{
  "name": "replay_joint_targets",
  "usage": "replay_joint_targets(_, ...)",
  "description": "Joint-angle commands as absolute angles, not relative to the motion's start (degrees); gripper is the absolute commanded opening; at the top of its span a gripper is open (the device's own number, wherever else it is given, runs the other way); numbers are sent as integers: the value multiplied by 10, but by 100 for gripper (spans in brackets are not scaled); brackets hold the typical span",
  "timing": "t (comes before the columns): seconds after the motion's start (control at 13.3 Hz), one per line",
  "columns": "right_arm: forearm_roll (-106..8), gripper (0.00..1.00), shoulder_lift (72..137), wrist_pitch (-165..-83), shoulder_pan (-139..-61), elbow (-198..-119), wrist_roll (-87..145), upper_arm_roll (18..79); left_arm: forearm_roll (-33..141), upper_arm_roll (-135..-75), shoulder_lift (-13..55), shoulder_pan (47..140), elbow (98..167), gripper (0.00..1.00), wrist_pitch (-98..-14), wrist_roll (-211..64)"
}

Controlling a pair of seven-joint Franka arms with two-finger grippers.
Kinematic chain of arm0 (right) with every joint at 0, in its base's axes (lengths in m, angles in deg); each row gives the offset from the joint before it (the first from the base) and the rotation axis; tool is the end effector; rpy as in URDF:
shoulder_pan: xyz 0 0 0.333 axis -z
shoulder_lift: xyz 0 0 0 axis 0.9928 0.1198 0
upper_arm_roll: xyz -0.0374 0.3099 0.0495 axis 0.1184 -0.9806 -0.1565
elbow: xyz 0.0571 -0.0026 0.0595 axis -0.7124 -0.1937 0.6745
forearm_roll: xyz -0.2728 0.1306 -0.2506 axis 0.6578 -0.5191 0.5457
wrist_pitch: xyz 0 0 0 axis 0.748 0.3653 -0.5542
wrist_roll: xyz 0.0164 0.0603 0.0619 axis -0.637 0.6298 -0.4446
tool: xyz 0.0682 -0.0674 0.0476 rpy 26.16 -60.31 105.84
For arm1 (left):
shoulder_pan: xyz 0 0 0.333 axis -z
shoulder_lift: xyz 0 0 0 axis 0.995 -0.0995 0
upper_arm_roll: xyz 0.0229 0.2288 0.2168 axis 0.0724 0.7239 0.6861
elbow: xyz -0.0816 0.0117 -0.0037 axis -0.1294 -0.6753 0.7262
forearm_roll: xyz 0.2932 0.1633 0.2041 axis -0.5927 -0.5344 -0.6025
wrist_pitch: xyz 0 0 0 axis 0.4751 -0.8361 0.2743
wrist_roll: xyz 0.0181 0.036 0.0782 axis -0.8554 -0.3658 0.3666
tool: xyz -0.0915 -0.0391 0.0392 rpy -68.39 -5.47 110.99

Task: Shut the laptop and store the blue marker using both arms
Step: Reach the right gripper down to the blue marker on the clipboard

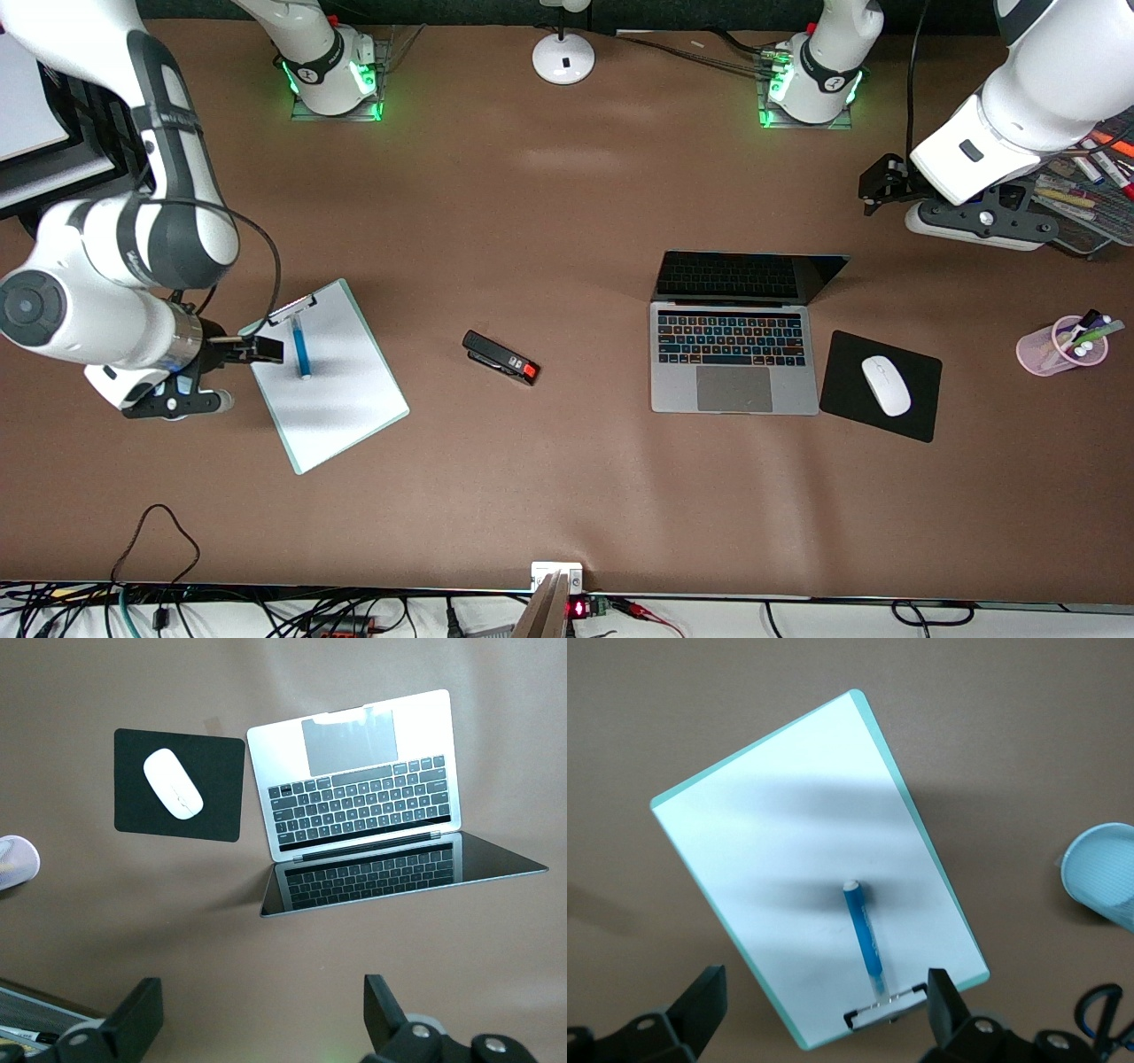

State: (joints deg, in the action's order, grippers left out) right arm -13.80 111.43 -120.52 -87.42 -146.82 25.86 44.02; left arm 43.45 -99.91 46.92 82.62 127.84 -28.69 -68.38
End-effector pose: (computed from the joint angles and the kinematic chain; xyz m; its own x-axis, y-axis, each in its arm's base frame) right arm 0.6862 0.0438 0.3456 0.9922 0.0798 -0.0955 0.0783 -0.9967 -0.0194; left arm 0.5382 -0.1088 0.5831 0.9798 -0.1790 -0.0895 -0.1829 -0.9824 -0.0369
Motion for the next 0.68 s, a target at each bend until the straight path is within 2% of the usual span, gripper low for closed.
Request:
replay_joint_targets(0.0,-133,100,1138,-1225,-874,-1469,262,439,425,-1003,463,823,1260,100,-273,-686)
replay_joint_targets(0.23,-120,100,1148,-1238,-879,-1483,263,440,425,-1003,463,823,1260,100,-272,-687)
replay_joint_targets(0.38,-72,100,1145,-1288,-894,-1523,259,440,425,-1003,463,823,1260,100,-271,-688)
replay_joint_targets(0.6,-73,100,1142,-1313,-894,-1546,253,439,425,-1003,463,823,1260,100,-263,-689)
